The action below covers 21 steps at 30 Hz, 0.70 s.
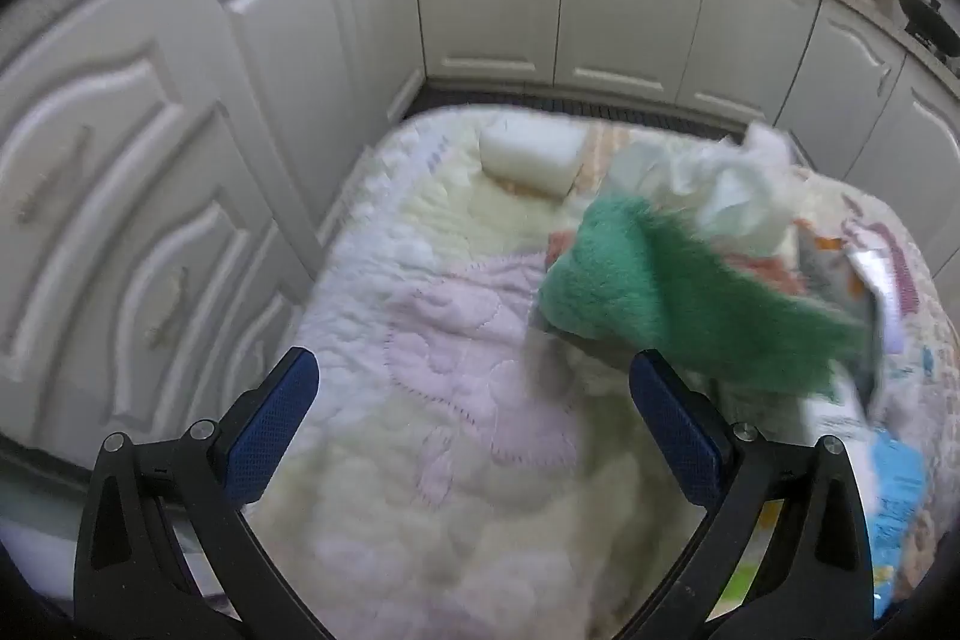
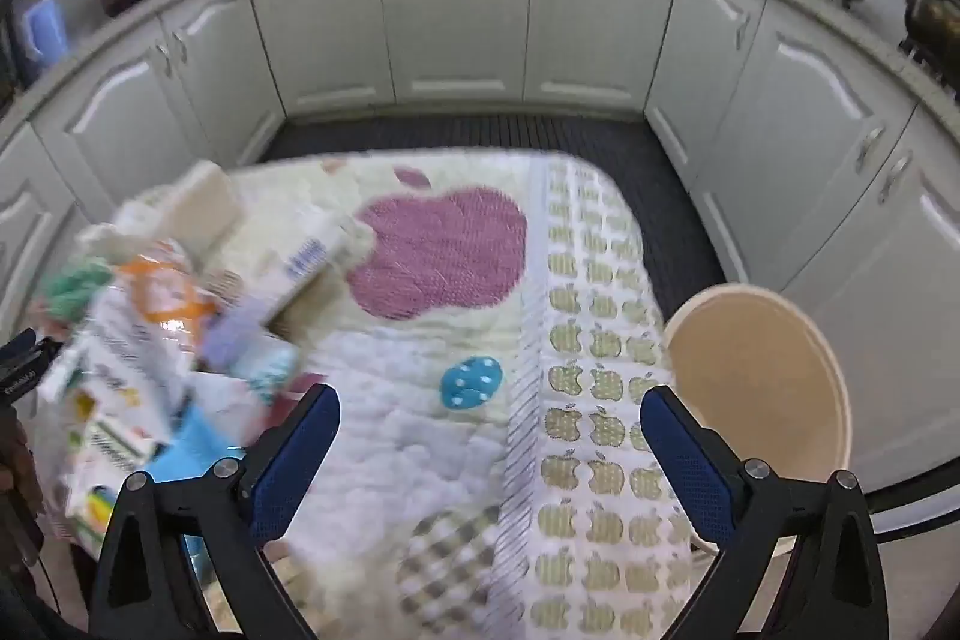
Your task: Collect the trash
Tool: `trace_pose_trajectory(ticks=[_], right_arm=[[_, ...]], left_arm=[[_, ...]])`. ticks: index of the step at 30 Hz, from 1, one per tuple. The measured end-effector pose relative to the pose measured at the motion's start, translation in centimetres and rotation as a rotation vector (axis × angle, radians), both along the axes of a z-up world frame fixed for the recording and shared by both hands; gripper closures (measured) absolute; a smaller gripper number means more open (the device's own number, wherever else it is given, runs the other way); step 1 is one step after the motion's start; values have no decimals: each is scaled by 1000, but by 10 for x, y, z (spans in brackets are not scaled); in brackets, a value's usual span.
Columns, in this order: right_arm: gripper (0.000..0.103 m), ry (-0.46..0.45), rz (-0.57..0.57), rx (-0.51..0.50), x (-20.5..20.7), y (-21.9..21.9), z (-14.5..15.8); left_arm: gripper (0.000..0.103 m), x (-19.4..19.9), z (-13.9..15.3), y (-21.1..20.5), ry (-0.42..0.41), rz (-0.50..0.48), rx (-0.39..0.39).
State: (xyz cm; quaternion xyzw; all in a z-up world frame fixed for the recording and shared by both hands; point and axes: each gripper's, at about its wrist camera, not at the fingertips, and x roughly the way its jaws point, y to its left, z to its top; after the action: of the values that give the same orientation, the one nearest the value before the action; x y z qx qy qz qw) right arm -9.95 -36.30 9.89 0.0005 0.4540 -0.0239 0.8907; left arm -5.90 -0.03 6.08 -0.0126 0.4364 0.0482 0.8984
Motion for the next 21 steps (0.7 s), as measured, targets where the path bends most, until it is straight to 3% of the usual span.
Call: trace_pose_trajectory(ticks=[5,12,21], right_arm=[[3,-63,20,31,-33,21,35],[3,-149,29,-44,-50,40,53],[3,-208,24,-5,-65,47,66]], left_arm=[[0,-27,37,-15,-56,-24,-23],[0,-51,71,-36,-95,-58,-66],[0,-81,96,-77,-163,-123,-38]])
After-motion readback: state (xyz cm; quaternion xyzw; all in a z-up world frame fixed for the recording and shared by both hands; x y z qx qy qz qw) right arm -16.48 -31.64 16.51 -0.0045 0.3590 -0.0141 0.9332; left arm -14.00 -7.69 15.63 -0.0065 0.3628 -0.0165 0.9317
